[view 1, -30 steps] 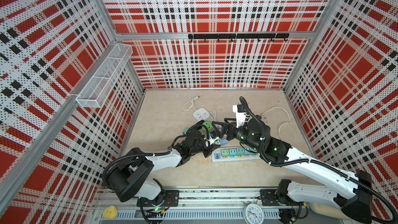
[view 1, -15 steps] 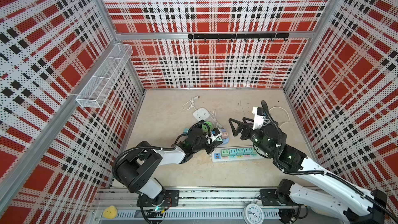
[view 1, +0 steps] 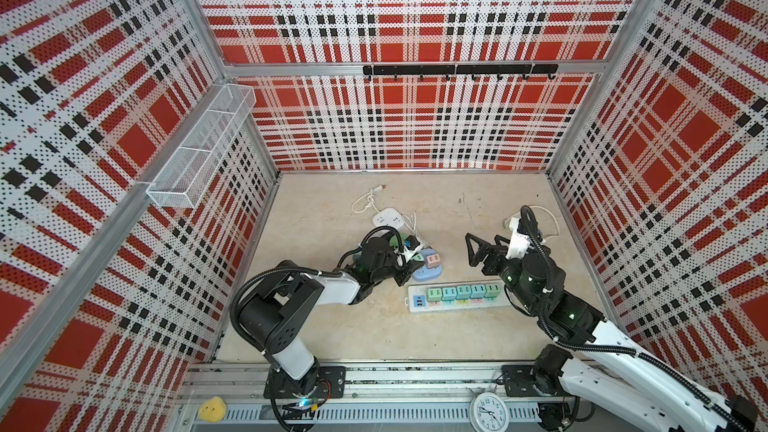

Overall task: Insert the plug
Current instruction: 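Press the mint-green adapter's prongs into the lavender-blue socket cube with the left gripper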

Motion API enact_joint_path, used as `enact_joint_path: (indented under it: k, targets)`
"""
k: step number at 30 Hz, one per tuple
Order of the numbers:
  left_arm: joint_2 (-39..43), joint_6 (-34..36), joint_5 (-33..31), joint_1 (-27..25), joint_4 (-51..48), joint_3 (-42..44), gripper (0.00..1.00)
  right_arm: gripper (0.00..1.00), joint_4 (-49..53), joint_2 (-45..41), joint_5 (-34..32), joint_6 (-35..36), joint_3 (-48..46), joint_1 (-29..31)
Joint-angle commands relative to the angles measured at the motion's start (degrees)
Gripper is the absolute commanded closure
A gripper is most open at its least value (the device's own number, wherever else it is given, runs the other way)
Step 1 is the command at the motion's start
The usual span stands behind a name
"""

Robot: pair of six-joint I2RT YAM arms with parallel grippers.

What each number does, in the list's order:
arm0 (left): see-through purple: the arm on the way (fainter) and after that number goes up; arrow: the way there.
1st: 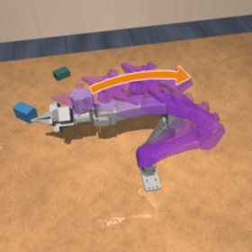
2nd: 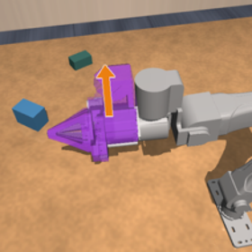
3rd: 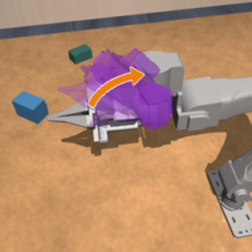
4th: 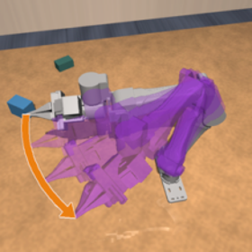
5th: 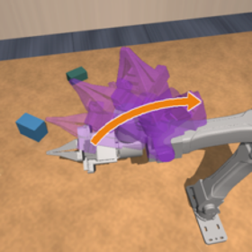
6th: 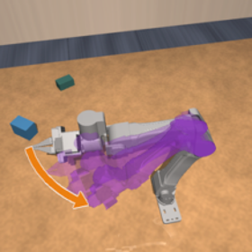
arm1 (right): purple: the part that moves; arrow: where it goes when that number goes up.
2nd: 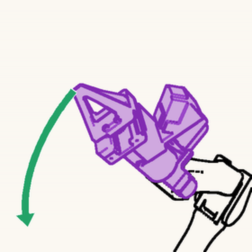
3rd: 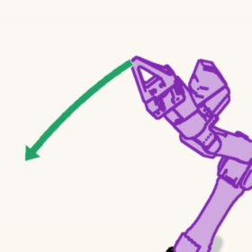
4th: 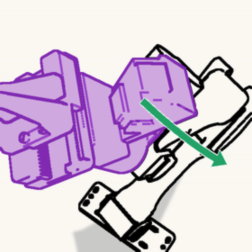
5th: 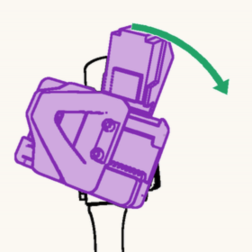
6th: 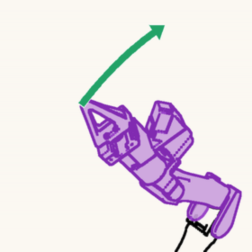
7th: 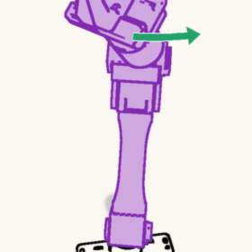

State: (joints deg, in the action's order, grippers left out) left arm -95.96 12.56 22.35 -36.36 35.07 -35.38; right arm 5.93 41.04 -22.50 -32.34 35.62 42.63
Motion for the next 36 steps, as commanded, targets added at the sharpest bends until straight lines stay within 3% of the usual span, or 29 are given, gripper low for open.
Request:
enact_joint_path:
  k: [1, 16, 36]
  targets:
    - [-2.23, 1.3, 1.69, 0.28, 2.97, -1.58, 1.0, 0.0, -0.02, -0.63, -1.65, 1.3, -0.68, -0.41]
    - [-4.08, 2.37, 4.25, 0.47, 4.19, -1.02, 1.0, 0.0, -0.52, -0.69, -1.18, 1.42, -1.41, -0.69]
    - [-6.22, 5.2, 8.62, -1.84, -3.87, -3.85, 1.0, 0.0, -0.83, 0.18, -0.06, 0.95, -1.15, -1.07]
